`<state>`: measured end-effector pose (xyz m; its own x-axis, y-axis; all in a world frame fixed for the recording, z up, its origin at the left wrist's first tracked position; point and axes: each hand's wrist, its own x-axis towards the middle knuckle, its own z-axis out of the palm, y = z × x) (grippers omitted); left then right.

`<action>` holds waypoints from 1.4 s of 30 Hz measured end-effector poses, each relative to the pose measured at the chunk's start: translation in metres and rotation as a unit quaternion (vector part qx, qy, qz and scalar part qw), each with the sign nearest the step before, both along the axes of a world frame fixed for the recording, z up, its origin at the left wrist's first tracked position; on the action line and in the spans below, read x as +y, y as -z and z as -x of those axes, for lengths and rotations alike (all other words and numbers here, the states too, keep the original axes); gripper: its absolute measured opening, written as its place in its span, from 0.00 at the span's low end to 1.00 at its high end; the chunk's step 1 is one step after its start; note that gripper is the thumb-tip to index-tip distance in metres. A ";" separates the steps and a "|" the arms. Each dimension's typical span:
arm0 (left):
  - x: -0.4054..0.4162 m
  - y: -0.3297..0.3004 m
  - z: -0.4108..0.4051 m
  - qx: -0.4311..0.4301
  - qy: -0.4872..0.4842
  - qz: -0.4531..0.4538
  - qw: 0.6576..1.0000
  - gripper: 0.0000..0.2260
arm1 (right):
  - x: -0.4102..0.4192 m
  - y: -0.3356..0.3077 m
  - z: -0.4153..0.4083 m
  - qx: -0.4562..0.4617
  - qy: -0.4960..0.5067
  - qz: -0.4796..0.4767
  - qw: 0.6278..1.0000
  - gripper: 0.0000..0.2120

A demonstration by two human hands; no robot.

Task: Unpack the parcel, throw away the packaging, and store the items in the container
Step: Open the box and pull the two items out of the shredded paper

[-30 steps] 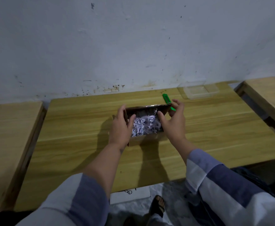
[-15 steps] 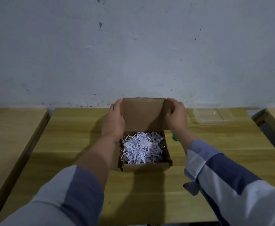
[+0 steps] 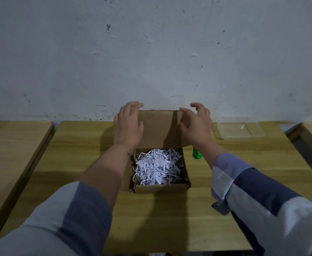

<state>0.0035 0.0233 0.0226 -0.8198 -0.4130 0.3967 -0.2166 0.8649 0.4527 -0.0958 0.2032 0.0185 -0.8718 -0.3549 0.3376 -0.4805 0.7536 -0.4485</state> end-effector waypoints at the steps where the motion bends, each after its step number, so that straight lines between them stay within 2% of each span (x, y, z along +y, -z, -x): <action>1: 0.004 -0.003 -0.003 0.006 0.019 0.009 1.000 0.20 | -0.001 -0.003 -0.007 0.042 -0.008 -0.013 0.999 0.19; 3: 0.012 -0.005 -0.011 0.015 0.049 0.017 0.999 0.16 | -0.002 -0.005 -0.021 0.096 -0.036 -0.032 0.994 0.16; 5: 0.019 -0.001 -0.021 0.008 0.080 -0.001 0.997 0.14 | -0.002 0.000 -0.037 0.095 -0.086 -0.048 0.991 0.15; 7: 0.024 0.007 -0.030 -0.040 0.124 -0.035 0.991 0.12 | -0.002 0.008 -0.050 0.060 -0.129 -0.045 0.989 0.15; 9: 0.026 0.017 -0.037 -0.112 0.158 -0.071 0.979 0.12 | 0.000 0.017 -0.060 -0.013 -0.139 -0.051 0.989 0.16; 11: 0.026 0.028 -0.043 -0.176 0.170 -0.113 0.963 0.16 | 0.003 0.027 -0.066 -0.101 -0.146 -0.067 0.982 0.17; 14: 0.026 0.040 -0.049 -0.261 0.173 -0.137 0.940 0.27 | 0.007 0.036 -0.071 -0.196 -0.164 -0.076 0.964 0.22; 19: 0.023 0.053 -0.051 -0.309 0.194 -0.120 0.923 0.41 | 0.001 0.045 -0.066 -0.277 -0.205 -0.198 0.918 0.41; 22: 0.017 0.066 -0.052 -0.313 0.207 -0.125 0.918 0.45 | -0.003 0.048 -0.056 -0.241 -0.232 -0.295 0.895 0.50; 25: 0.019 0.070 -0.054 -0.326 0.208 -0.058 0.921 0.46 | -0.006 0.053 -0.051 -0.157 -0.257 -0.375 0.877 0.50; 29: 0.024 0.064 -0.048 -0.356 0.199 0.067 0.910 0.44 | -0.002 0.063 -0.049 -0.138 -0.273 -0.345 0.887 0.43; 31: 0.021 0.067 -0.048 -0.357 0.201 0.050 0.911 0.44 | 0.002 0.064 -0.049 -0.155 -0.281 -0.328 0.889 0.45; 34: 0.019 0.076 -0.050 -0.352 0.217 -0.018 0.910 0.46 | 0.003 0.067 -0.052 -0.136 -0.297 -0.368 0.870 0.48; 37: 0.022 0.080 -0.045 -0.358 0.217 -0.001 0.908 0.46 | 0.000 0.074 -0.055 -0.100 -0.288 -0.370 0.877 0.43; 42: 0.029 0.081 -0.037 -0.370 0.206 0.030 0.906 0.41 | -0.001 0.073 -0.056 -0.092 -0.283 -0.328 0.897 0.31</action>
<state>0.0408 0.0518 -0.0587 -0.9501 -0.0081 -0.3120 -0.0954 0.9594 0.2656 -0.0400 0.2019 -0.0541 -0.5084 -0.8282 -0.2360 -0.8330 0.5424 -0.1090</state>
